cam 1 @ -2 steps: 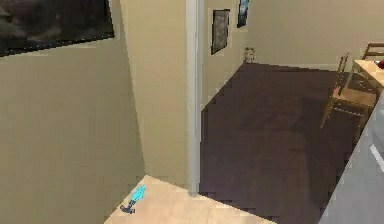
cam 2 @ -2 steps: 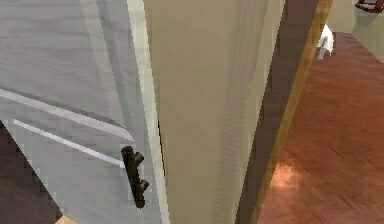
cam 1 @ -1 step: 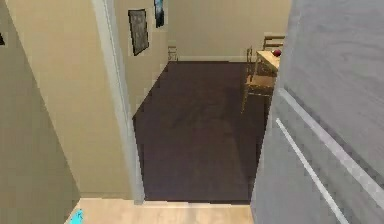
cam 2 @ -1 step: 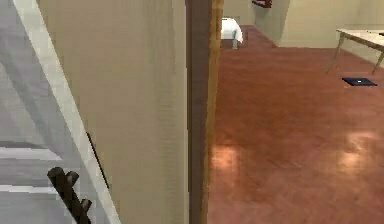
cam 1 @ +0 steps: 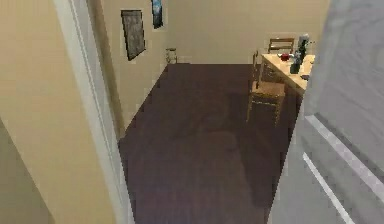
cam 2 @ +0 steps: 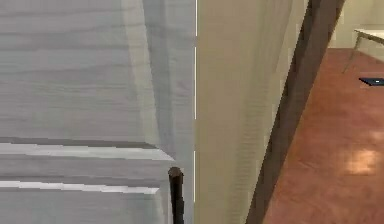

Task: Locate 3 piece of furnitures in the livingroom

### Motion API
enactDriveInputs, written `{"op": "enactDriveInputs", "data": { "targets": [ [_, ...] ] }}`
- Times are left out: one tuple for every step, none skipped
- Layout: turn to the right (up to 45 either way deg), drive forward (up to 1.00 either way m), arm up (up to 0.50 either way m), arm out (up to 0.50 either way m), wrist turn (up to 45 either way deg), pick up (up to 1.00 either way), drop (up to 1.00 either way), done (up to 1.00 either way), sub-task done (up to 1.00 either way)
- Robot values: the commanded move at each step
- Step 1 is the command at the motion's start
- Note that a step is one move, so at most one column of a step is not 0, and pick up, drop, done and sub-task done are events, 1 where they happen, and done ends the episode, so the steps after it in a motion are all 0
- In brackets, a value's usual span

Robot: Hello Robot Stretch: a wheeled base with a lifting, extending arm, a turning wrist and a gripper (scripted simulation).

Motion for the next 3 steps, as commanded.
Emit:
{"op": "enactDriveInputs", "data": {
  "targets": [
    [3.0,0.00,0.00,0.00,0.0,0.00,0.00,0.00,0.00],
    [0.0,1.00,0.00,0.00,0.0,0.00,0.00,0.00,0.00],
    [0.0,1.00,0.00,0.00,0.0,0.00,0.00,0.00,0.00]
  ]
}}
